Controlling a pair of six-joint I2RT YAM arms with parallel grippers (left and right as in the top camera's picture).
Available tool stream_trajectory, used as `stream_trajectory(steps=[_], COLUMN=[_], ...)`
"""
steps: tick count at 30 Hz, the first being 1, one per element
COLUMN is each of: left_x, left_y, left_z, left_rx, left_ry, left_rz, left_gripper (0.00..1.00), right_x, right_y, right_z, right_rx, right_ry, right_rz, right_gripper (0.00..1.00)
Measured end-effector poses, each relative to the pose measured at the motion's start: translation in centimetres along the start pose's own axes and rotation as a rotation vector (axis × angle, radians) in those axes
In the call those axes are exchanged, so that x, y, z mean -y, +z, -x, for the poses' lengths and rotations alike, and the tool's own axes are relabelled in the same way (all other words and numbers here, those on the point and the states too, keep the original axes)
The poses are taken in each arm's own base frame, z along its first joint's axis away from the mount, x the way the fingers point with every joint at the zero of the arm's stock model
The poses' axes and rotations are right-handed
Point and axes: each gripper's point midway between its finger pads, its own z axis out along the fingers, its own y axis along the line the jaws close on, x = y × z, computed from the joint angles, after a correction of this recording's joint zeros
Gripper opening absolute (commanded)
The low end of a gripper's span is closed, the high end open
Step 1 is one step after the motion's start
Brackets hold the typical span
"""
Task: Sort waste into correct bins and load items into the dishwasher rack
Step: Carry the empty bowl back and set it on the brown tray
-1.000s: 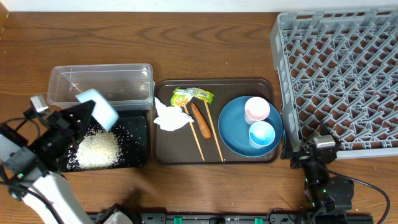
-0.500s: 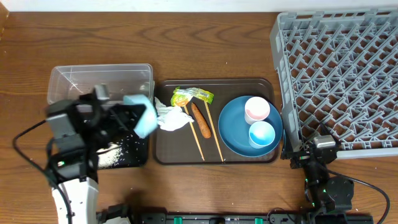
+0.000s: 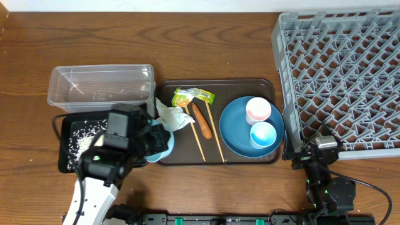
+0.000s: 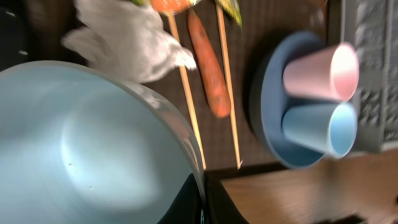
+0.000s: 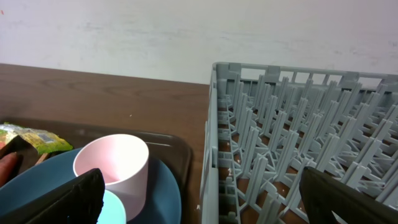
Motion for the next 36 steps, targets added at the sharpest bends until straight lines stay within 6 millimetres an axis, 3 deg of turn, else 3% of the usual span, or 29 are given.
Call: stream_trajectory(steps=[9,21,28,36], left_x=[-0.2,-1.5,-1.7,-1.0], left_y=[4.0,8.1,8.3,8.2], left_z=[-2.6,-3.8,-3.9,-3.6], left_rx=[-0.119,-0.211,-0.221,-0.217], left_ry=[0.127,0.155,0.152,0.145], left_rz=[0.139,0.23,0.242,0.217], left_gripper=[0.06,0.08,0.47,0.52], right_x=[0.0,0.0,0.0,0.0], right_y=[0.0,0.0,0.0,0.0], right_z=[0.0,0.0,0.0,0.0], right_rx=[0.0,0.0,0.0,0.0], right_ry=[0.0,0.0,0.0,0.0], right_rz=[0.0,0.0,0.0,0.0], right_gripper=[0.99,0.99,0.99,0.99])
